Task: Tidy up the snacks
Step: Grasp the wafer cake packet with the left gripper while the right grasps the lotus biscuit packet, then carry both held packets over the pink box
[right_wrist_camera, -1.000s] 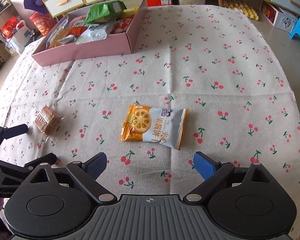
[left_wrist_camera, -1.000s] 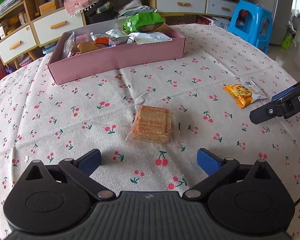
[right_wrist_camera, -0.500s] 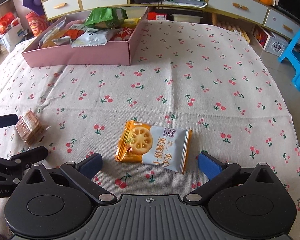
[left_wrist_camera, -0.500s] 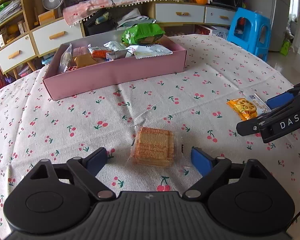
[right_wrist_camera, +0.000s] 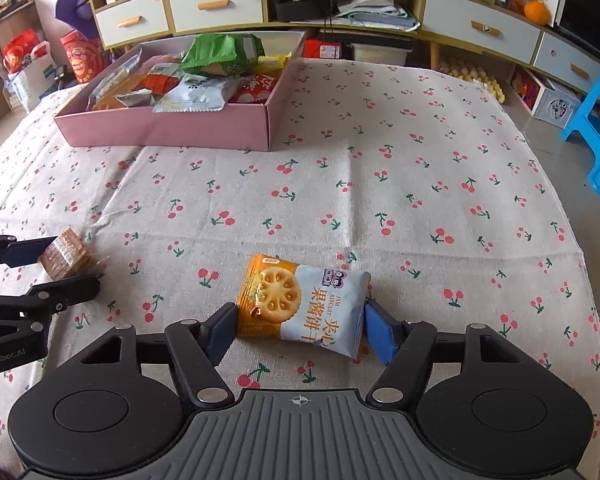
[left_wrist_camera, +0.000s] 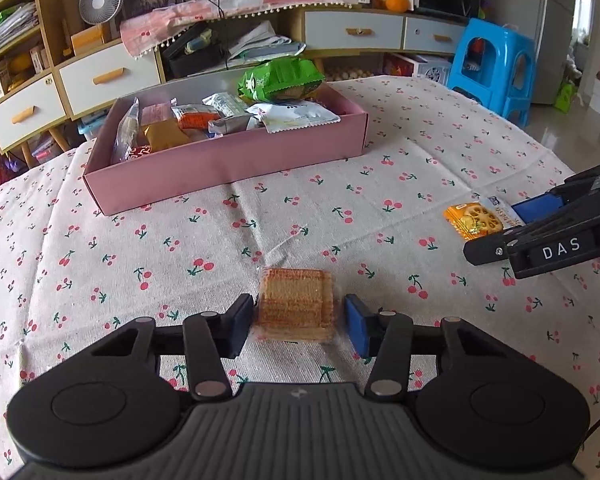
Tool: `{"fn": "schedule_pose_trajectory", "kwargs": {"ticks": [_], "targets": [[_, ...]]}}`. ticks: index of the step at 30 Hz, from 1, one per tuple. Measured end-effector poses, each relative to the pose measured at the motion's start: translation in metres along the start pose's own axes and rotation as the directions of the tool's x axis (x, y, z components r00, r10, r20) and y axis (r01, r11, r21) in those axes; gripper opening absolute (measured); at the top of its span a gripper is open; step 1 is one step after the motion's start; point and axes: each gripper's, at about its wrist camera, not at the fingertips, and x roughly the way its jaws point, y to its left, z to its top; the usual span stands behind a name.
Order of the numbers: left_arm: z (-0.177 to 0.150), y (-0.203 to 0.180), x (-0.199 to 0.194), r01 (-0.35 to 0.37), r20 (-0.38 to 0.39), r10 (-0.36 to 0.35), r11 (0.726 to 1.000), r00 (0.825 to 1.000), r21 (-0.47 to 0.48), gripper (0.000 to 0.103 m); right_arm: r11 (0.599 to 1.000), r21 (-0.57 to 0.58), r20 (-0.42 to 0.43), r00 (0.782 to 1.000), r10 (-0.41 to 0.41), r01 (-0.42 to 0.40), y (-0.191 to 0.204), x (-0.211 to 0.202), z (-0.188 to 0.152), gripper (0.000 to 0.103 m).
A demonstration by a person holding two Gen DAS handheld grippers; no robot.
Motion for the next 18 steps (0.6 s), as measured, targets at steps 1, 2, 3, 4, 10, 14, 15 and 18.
{"fn": "schedule_pose_trajectory", "kwargs": {"ticks": [1,2,3,4,10,14,15,18], "targets": [[0.001,0.001,0.0,0.003,-0.003,-0.003,1.0,1.0,-0.01,0.044,1.0,-0.005,0.001,1.0,0.002,-0.002,0.001,0.0,0.0,0.065],[0.002,0.002,0.0,0.006,-0.005,-0.006,1.0,1.0,-0.018,0.043,1.0,-0.008,0.001,1.0,0.005,-0.005,0.001,-0.001,0.0,0.064],[0.002,0.003,0.0,0.008,-0.009,-0.008,1.0,1.0,-0.024,0.042,1.0,-0.009,0.0,1.0,0.009,-0.009,0.002,-0.001,0.0,0.063],[0.003,0.004,-0.001,0.009,-0.013,-0.01,0.999,1.0,-0.03,0.042,1.0,-0.009,-0.001,1.0,0.012,-0.012,0.002,-0.001,0.0,0.063],[0.006,0.008,-0.002,0.019,-0.028,-0.021,0.998,0.999,-0.062,0.041,0.999,-0.004,-0.007,0.999,0.043,-0.043,0.005,-0.003,0.002,0.063],[0.008,0.011,-0.004,0.023,-0.032,-0.025,0.996,0.999,-0.085,0.04,0.998,0.004,0.0,0.998,0.067,-0.067,0.008,-0.007,0.006,0.063],[0.009,0.012,-0.005,0.024,-0.032,-0.027,0.996,0.999,-0.091,0.04,0.997,0.006,0.001,0.997,0.072,-0.072,0.008,-0.007,0.007,0.063],[0.011,0.016,-0.008,0.027,-0.027,-0.03,0.993,0.999,-0.111,0.04,0.996,0.015,0.003,0.996,0.088,-0.088,0.01,-0.009,0.011,0.063]]}}
